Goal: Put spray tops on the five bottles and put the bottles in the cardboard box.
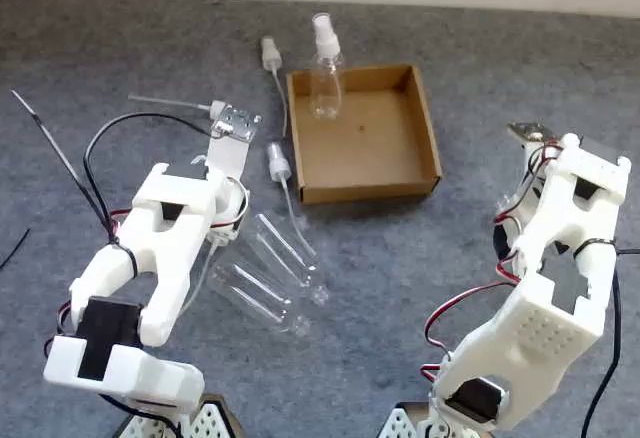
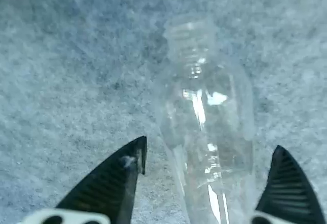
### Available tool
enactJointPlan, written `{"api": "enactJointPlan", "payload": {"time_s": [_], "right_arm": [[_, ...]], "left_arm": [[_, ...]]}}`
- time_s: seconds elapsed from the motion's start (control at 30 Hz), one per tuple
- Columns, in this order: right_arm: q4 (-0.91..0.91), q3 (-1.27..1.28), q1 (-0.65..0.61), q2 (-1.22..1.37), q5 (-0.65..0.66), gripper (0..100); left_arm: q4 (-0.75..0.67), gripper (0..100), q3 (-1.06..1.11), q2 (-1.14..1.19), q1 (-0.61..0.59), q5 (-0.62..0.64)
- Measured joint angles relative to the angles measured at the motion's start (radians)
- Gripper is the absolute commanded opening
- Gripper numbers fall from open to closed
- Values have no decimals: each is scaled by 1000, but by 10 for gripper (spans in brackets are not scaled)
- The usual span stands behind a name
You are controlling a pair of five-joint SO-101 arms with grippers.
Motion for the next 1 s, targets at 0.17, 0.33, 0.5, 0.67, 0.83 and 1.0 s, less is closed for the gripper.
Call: {"api": "enactJointPlan", "payload": {"time_s": [0.17,0.33,0.5,0.67,0.83,1.0], "right_arm": [[18,-44,0,0,-28,309],[44,-91,-34,0,-41,309],[43,-92,-72,0,-46,307],[6,-92,-92,0,-46,233],[-8,-92,-89,0,-46,113],[-11,-92,-64,0,-46,74]], "left_arm": [[-2,91,-2,25,2,0],[-8,37,-48,106,3,3],[-8,24,-55,115,6,0],[-8,22,-55,115,6,0],[-8,21,-55,115,6,0],[-8,22,-58,118,6,0]]}}
